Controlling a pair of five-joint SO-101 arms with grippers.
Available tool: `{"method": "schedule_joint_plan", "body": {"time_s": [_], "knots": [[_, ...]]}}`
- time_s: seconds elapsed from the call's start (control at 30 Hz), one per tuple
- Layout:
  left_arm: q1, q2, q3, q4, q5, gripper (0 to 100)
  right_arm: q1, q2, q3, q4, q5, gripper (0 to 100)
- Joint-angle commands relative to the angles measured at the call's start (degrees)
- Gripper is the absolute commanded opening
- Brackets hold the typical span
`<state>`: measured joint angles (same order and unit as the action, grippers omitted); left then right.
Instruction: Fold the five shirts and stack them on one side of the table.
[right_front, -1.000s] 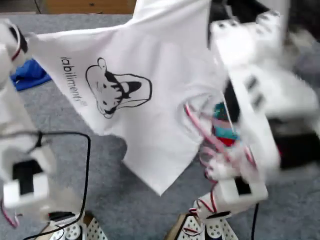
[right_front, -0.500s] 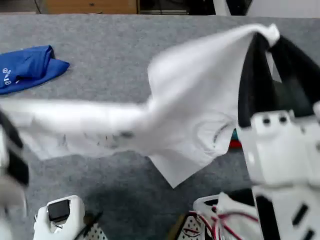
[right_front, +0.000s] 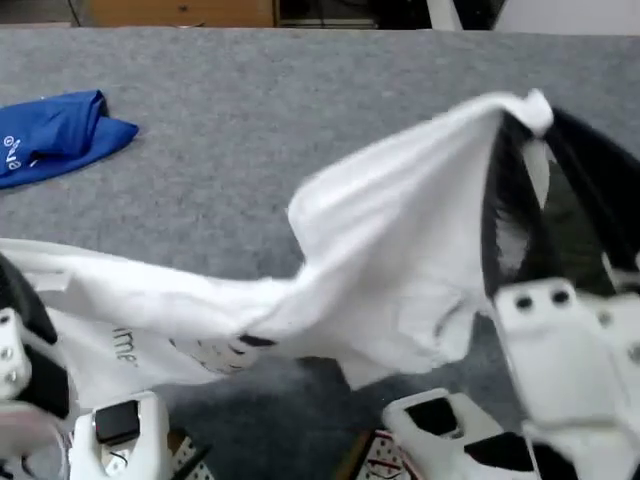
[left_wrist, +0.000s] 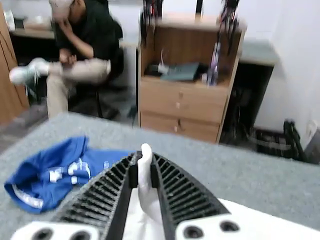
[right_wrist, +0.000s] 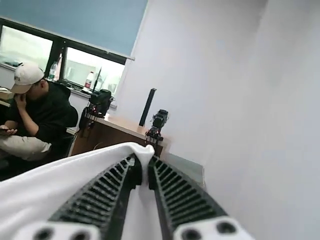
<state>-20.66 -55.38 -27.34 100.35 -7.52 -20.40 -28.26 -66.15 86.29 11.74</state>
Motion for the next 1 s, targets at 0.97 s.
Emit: {"method": "schedule_joint_plan", "body": {"time_s": [0.97], "knots": [[-17.14,-2.24,29.63,-16.26,-0.09,2,-15.25,-0.13,10.59,-22.95,19.34,0.3]]}}
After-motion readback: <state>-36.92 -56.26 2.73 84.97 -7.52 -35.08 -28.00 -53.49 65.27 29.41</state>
